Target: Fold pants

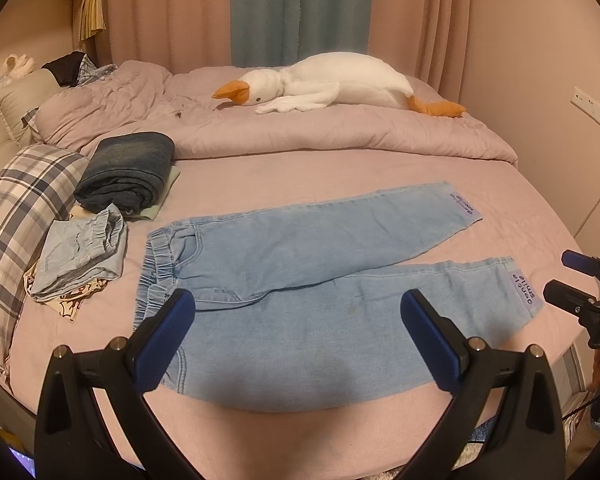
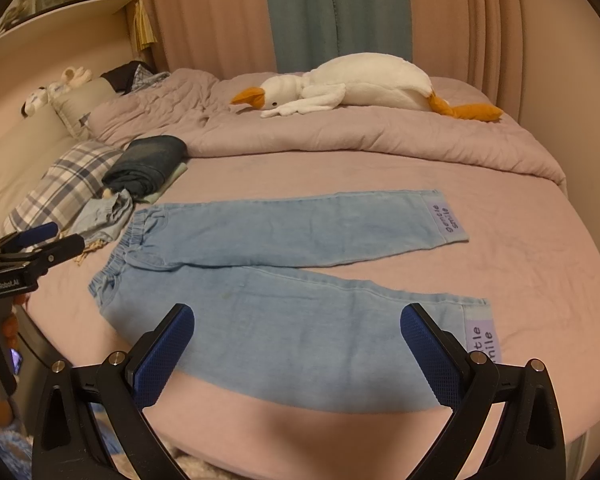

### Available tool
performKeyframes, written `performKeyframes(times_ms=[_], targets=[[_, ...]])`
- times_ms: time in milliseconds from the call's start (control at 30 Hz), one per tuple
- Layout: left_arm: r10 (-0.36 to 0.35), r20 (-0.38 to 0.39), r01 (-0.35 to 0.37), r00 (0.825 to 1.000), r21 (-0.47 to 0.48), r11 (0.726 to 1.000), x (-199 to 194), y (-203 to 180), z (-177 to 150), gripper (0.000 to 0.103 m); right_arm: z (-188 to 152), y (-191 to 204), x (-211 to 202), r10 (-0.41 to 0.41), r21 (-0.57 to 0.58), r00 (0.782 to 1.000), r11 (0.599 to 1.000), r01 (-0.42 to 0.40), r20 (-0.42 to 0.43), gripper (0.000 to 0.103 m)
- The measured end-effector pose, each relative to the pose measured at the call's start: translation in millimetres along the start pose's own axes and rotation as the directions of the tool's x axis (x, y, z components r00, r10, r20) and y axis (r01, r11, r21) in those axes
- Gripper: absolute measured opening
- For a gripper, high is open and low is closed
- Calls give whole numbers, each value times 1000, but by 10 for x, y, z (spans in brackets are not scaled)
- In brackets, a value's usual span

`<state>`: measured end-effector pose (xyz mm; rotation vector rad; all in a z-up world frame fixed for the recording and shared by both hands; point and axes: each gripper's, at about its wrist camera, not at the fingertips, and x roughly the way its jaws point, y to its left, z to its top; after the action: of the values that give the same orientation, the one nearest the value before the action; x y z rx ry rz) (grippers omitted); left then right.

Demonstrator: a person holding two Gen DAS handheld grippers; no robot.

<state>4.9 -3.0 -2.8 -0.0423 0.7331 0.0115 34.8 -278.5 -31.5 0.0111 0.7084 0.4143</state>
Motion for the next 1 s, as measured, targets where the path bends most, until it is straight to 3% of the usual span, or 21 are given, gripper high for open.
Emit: performKeyframes(times_ms=[1000], targets=[[18, 2, -18, 1000, 35, 999, 14, -19, -32, 103, 15, -6, -6, -1, -5, 1000, 1000, 1, 3, 102]])
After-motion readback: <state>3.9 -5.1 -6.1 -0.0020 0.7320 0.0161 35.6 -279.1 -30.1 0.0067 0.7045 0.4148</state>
